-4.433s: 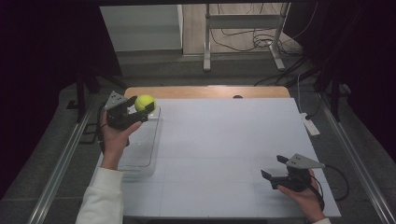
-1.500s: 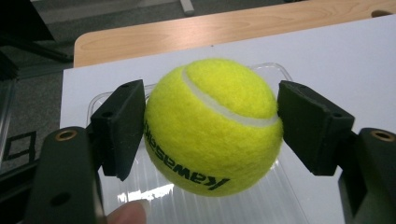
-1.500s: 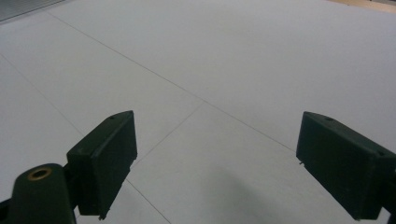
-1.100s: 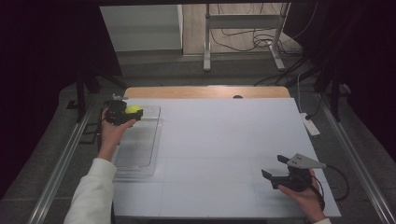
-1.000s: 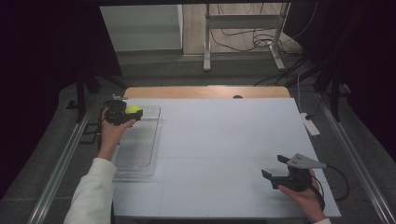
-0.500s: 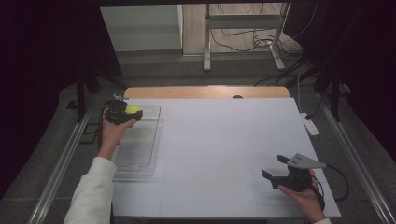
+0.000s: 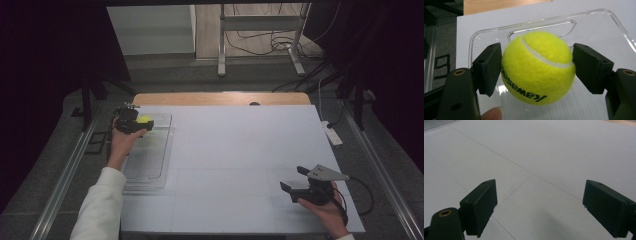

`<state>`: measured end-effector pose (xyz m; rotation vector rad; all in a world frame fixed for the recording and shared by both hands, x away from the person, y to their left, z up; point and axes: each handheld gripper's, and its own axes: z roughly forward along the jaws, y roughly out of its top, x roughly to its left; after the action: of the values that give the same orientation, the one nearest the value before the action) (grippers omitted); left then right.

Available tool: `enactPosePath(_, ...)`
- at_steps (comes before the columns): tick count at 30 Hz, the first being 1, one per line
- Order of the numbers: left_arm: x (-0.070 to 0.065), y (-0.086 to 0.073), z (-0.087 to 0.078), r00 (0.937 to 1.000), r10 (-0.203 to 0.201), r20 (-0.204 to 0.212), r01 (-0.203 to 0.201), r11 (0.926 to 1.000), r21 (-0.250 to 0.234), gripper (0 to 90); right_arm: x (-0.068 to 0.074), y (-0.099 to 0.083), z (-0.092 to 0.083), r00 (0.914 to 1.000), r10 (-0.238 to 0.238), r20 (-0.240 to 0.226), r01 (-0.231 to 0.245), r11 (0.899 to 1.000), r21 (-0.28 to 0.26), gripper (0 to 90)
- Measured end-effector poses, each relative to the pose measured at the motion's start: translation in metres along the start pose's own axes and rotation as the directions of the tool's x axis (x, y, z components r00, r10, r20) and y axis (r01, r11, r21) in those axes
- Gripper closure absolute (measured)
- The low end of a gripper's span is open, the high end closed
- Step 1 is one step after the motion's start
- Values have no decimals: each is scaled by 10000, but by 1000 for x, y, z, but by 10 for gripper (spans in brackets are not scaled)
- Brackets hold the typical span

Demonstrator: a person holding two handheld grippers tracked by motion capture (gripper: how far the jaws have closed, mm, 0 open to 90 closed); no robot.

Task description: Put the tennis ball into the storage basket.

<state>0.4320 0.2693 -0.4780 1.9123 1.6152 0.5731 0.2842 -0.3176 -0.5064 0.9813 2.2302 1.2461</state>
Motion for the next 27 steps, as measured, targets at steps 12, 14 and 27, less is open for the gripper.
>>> enactPosePath(12, -2, -2, 10, 9998, 157, -122, -151, 9991, 404, 271, 0, 0, 0, 10000, 9, -13, -9, 10000, 26, 128)
enactPosePath(14, -3, -2, 11, 9994, 296, -196, -287, 9984, 483, 271, 0, 0, 0, 10000, 5, -14, -5, 10000, 29, 128)
enactPosePath(27, -7, -3, 22, 9977, 569, -377, -535, 9950, 847, 269, -2, -1, 1, 10000, 96, -22, -96, 9999, 61, 128)
